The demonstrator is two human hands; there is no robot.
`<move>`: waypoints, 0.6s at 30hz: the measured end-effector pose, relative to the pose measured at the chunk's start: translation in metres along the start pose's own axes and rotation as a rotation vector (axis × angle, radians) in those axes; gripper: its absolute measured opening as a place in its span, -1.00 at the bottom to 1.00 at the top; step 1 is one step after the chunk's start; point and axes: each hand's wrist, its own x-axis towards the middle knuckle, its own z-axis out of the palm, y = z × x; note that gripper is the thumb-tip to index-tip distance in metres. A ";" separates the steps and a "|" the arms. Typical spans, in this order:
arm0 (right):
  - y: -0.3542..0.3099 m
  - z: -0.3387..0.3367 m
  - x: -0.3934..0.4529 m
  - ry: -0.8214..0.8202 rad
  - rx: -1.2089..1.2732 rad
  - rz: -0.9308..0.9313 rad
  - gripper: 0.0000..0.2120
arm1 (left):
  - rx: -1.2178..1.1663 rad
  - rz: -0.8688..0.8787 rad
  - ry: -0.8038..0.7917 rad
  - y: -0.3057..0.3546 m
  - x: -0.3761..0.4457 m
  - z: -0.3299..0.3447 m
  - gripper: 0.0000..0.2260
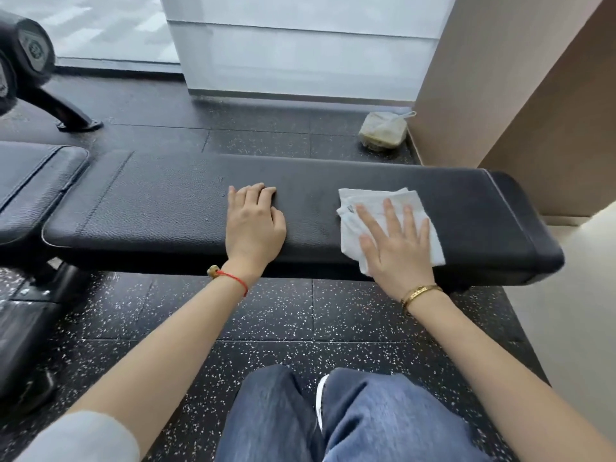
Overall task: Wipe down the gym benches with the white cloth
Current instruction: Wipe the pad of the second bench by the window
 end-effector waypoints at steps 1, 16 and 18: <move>-0.005 0.000 0.004 -0.005 0.006 0.035 -0.50 | 0.002 0.003 0.000 0.000 0.000 0.000 -0.61; -0.012 -0.003 0.109 -0.193 0.051 0.133 -0.50 | 0.020 0.007 0.021 -0.002 0.000 0.002 -0.61; -0.042 -0.003 0.128 -0.208 0.044 0.084 -0.50 | 0.016 0.003 0.022 -0.001 0.000 0.001 -0.61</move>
